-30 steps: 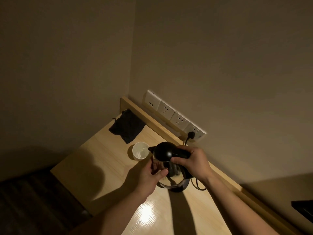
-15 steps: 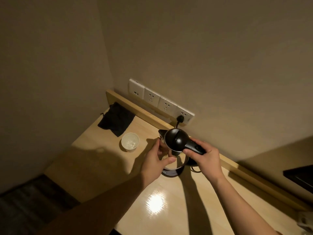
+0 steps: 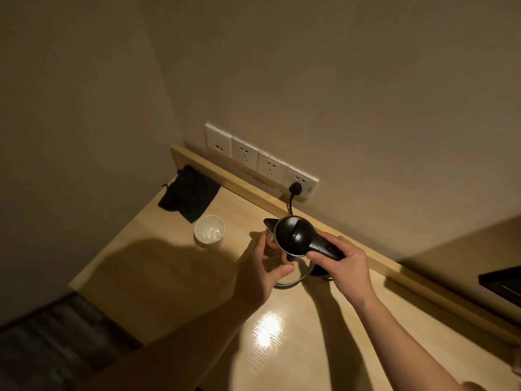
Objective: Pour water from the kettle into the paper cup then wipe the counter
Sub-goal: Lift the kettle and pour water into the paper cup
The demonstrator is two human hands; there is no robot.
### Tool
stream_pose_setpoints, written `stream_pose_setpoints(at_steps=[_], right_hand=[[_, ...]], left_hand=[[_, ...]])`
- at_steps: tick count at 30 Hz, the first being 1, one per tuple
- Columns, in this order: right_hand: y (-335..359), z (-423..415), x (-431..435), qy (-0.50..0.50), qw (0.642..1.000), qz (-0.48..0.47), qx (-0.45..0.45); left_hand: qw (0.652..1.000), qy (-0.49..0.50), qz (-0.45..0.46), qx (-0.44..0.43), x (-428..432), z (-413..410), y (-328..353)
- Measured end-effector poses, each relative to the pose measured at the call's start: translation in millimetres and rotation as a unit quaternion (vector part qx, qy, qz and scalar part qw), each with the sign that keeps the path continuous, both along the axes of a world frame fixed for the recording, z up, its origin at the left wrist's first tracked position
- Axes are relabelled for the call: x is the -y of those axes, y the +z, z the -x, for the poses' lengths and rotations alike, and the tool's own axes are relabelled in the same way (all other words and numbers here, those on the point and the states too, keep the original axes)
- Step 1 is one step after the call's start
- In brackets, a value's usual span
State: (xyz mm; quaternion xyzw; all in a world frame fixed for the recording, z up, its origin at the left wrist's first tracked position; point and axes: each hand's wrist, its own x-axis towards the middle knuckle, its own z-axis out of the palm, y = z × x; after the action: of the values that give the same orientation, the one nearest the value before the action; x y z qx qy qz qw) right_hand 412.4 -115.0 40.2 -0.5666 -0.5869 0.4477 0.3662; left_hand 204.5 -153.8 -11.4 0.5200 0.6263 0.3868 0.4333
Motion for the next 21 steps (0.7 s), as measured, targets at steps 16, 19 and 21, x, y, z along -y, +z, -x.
stream_pose_setpoints(at_steps=[16, 19, 21], right_hand=[[-12.8, -8.4, 12.5, 0.006, 0.999, 0.017, 0.047], [-8.5, -4.3, 18.6, 0.003, 0.99, -0.033, 0.14], [-3.3, 1.5, 24.4, -0.018, 0.968, -0.107, 0.224]], left_hand=[[0.999, 0.025, -0.013, -0.031, 16.2, -5.9, -3.6], [0.998, -0.02, -0.015, -0.051, 15.3, 5.7, 7.9], [0.997, -0.043, -0.025, -0.061, 15.2, 21.5, 15.0]])
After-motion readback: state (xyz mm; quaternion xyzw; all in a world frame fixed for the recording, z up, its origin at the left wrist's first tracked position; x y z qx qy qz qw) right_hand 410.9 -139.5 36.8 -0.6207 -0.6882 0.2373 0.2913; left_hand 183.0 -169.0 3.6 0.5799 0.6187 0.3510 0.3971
